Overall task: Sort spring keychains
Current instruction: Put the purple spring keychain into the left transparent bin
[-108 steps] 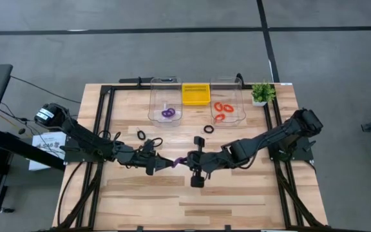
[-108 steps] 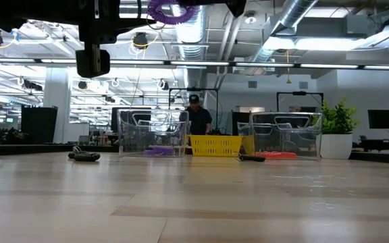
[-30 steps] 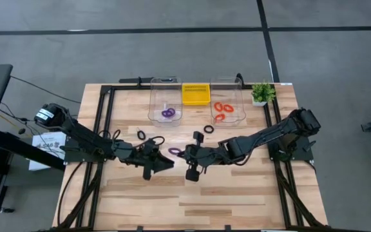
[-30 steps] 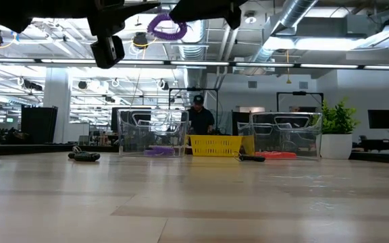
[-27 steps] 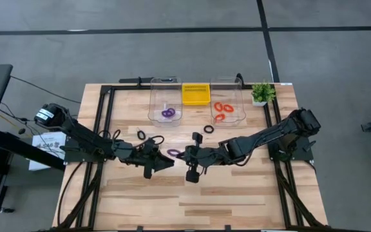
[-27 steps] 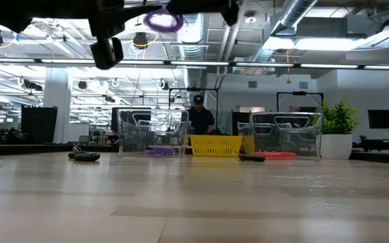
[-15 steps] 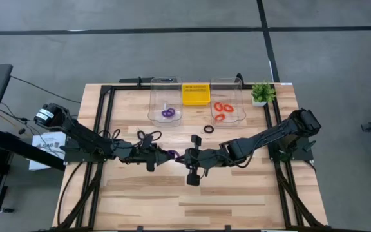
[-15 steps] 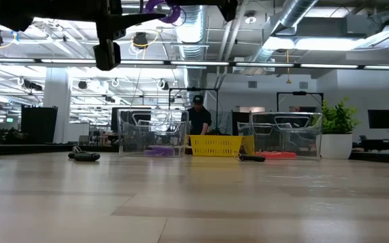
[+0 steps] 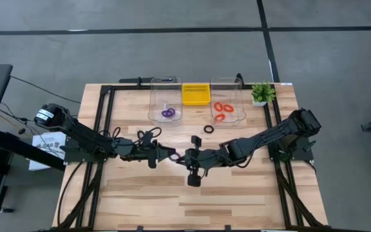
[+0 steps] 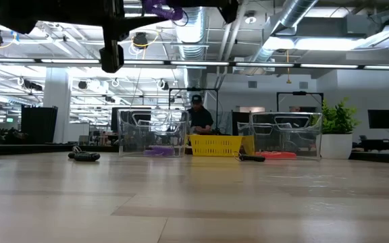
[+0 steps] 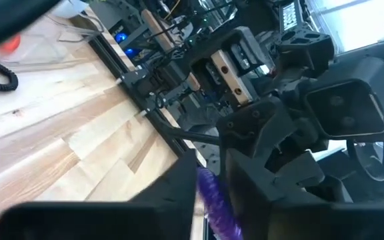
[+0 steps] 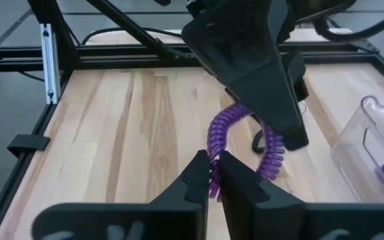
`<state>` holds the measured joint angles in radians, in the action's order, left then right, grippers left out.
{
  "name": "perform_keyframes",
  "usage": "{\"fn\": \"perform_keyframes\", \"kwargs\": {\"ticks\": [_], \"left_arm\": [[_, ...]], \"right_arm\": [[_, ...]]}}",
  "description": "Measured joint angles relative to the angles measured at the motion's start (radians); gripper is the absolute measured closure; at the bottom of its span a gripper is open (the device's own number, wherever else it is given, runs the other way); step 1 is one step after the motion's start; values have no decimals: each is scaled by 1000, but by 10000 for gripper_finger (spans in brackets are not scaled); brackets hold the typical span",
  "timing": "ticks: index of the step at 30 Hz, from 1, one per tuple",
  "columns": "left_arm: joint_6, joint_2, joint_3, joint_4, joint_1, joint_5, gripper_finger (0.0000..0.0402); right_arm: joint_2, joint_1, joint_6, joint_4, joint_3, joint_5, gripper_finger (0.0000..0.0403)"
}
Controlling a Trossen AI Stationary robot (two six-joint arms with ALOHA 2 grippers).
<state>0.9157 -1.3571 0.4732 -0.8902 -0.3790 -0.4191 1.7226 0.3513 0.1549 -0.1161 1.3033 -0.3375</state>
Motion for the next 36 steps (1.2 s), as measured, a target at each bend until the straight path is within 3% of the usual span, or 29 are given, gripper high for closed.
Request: {"fn": "perform_keyframes", "kwargs": {"ticks": [4,14,23,30,36], "left_arm": [[-14,0,0,2,0,0,385],[-27,0,0,7,30,9,390],[-18,0,0,7,84,65,391],[-17,0,0,11,163,109,391],[-22,3,0,39,255,70,387]], "right_arm": [[0,-8,22,-18,0,2,354],[0,-41,21,-38,0,1,286],[-1,-54,48,-63,0,-11,257],[-28,-32,99,-137,-1,-152,222],[-78,-19,73,-215,1,-307,166]]}}
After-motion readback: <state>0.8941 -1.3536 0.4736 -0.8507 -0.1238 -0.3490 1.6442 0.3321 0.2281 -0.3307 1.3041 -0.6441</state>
